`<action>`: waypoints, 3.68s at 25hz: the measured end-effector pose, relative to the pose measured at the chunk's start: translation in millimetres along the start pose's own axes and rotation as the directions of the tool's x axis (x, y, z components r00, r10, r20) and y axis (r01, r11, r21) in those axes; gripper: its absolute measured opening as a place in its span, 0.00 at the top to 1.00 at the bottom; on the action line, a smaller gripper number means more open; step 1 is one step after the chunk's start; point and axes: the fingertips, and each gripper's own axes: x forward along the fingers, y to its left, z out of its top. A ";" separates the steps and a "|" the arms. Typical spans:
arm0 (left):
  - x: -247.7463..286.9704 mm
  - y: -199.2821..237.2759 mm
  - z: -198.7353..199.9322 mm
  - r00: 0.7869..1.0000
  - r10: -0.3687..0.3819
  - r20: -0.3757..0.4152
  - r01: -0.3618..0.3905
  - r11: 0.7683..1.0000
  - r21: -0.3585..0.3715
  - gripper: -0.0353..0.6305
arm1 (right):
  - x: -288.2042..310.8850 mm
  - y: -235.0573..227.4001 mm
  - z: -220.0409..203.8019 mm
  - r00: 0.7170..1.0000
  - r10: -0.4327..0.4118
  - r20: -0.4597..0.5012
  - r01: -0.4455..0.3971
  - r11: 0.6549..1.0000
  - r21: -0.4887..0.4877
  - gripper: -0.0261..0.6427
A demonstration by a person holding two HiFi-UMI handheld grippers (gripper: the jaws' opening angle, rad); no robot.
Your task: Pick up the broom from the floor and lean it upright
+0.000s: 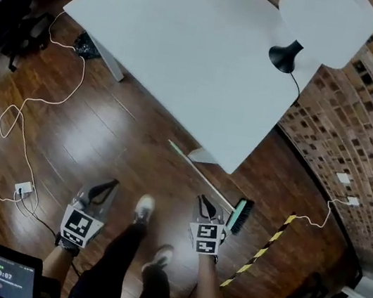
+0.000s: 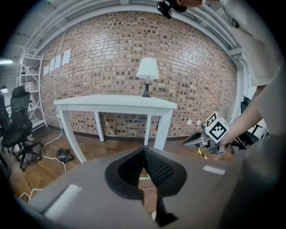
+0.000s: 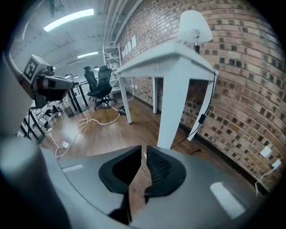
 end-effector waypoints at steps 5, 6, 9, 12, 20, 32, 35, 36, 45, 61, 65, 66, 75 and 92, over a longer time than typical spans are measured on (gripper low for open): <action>42.9 21.9 -82.7 0.997 0.004 -0.071 -0.011 0.996 -0.092 0.94 | 95.0 0.0 -62.5 0.995 0.026 -0.101 -0.035 0.996 -0.082 0.87; 51.2 22.9 -102.5 0.996 0.004 -0.087 -0.014 0.993 -0.115 0.94 | 114.7 -0.5 -79.2 0.992 0.032 -0.126 -0.045 0.994 -0.103 0.87; 70.8 24.2 -150.8 0.991 0.006 -0.133 -0.028 0.986 -0.162 0.94 | 169.1 -2.9 -115.4 0.981 0.046 -0.187 -0.074 0.987 -0.143 0.86; 88.4 21.6 -187.2 0.987 -0.014 -0.159 -0.015 0.983 -0.182 0.94 | 213.6 -4.8 -137.1 0.972 0.061 -0.229 -0.103 0.979 -0.175 0.86; 137.8 20.8 -269.8 0.986 -0.040 -0.163 0.007 0.980 -0.199 0.94 | 300.2 -24.3 -193.5 0.945 0.044 -0.325 -0.140 0.950 -0.278 0.85; 174.9 25.8 -358.4 0.988 -0.037 -0.150 -0.005 0.963 -0.270 0.94 | 391.5 -50.5 -277.6 0.900 -0.045 -0.433 -0.159 0.892 -0.423 0.83; 178.7 18.1 -369.7 0.988 -0.034 -0.152 -0.017 0.947 -0.321 0.94 | 404.2 -51.2 -294.1 0.887 -0.046 -0.460 -0.192 0.869 -0.456 0.82; 180.3 16.3 -373.1 0.988 -0.033 -0.153 -0.021 0.942 -0.334 0.94 | 410.0 -52.9 -297.0 0.885 -0.043 -0.463 -0.198 0.866 -0.459 0.81; 181.4 13.0 -397.2 0.987 -0.029 -0.161 -0.044 0.900 -0.433 0.94 | 454.9 -77.8 -314.2 0.844 -0.129 -0.520 -0.158 0.868 -0.471 0.78; 191.8 18.7 -391.4 0.986 -0.044 -0.162 -0.025 0.915 -0.402 0.94 | 459.3 -73.0 -324.2 0.810 -0.134 -0.570 -0.232 0.821 -0.522 0.83; 188.8 20.3 -384.5 0.987 -0.040 -0.158 -0.025 0.921 -0.389 0.94 | 442.2 -67.6 -314.3 0.828 -0.124 -0.546 -0.220 0.825 -0.521 0.83; 187.8 22.4 -382.3 0.987 -0.036 -0.159 -0.029 0.921 -0.389 0.94 | 435.3 -65.8 -309.2 0.838 -0.121 -0.532 -0.212 0.827 -0.522 0.83; 170.5 29.3 -318.6 0.993 -0.051 -0.105 0.011 0.934 -0.357 0.94 | 340.5 -38.4 -242.3 0.918 -0.074 -0.391 -0.166 0.822 -0.545 0.83; 136.1 -6.7 -139.5 0.973 -0.218 0.076 0.224 0.971 -0.083 0.94 | 186.4 -16.4 -129.4 0.979 0.042 -0.201 -0.135 0.869 -0.475 0.83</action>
